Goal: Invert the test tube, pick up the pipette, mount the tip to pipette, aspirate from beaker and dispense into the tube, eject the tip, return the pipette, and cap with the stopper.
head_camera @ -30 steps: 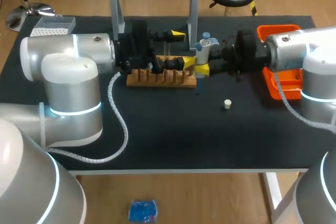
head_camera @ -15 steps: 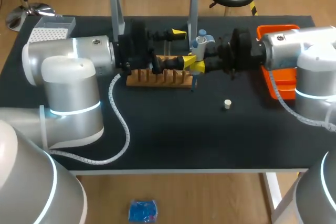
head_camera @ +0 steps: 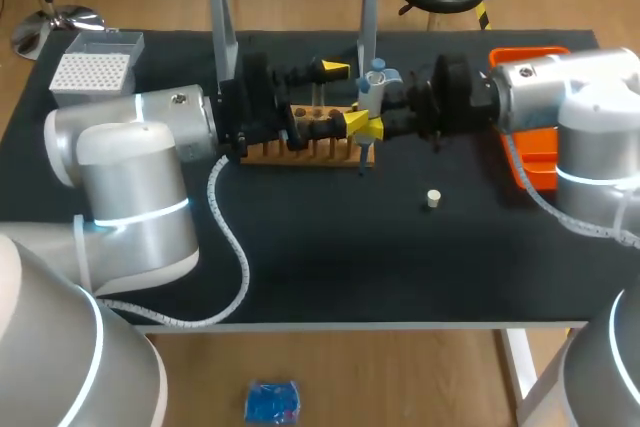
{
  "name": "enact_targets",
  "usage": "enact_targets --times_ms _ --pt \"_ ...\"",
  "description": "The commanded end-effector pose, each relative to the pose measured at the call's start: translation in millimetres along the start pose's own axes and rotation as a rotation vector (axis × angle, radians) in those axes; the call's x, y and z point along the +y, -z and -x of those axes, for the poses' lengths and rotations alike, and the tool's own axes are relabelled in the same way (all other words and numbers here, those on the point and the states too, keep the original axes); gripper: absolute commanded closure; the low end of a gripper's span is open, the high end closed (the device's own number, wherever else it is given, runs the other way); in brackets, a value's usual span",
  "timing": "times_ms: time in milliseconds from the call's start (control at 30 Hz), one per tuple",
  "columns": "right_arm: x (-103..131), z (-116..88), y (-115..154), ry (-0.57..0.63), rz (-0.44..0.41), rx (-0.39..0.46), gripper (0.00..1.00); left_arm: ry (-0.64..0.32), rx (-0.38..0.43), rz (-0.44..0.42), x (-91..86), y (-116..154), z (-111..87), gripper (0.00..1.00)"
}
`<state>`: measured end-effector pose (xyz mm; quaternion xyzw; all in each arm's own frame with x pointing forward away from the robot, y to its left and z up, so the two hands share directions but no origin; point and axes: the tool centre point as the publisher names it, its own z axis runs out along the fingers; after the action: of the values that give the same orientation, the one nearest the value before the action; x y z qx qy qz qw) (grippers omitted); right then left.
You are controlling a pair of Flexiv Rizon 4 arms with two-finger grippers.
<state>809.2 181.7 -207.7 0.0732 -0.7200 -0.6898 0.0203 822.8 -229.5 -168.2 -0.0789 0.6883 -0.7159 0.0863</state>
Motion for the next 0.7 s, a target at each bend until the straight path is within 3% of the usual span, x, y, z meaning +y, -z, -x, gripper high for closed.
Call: enact_targets --times_ms 33,700 --pt "-0.9 3.4 -2.5 -0.004 -0.004 0.006 1.00 -0.001 -0.002 -0.002 0.7 0.0 -0.6 0.00" --pt "-0.9 8.6 -12.3 -0.012 -0.024 0.020 1.00 -0.001 -0.002 -0.002 0.7 0.0 -0.6 0.00"
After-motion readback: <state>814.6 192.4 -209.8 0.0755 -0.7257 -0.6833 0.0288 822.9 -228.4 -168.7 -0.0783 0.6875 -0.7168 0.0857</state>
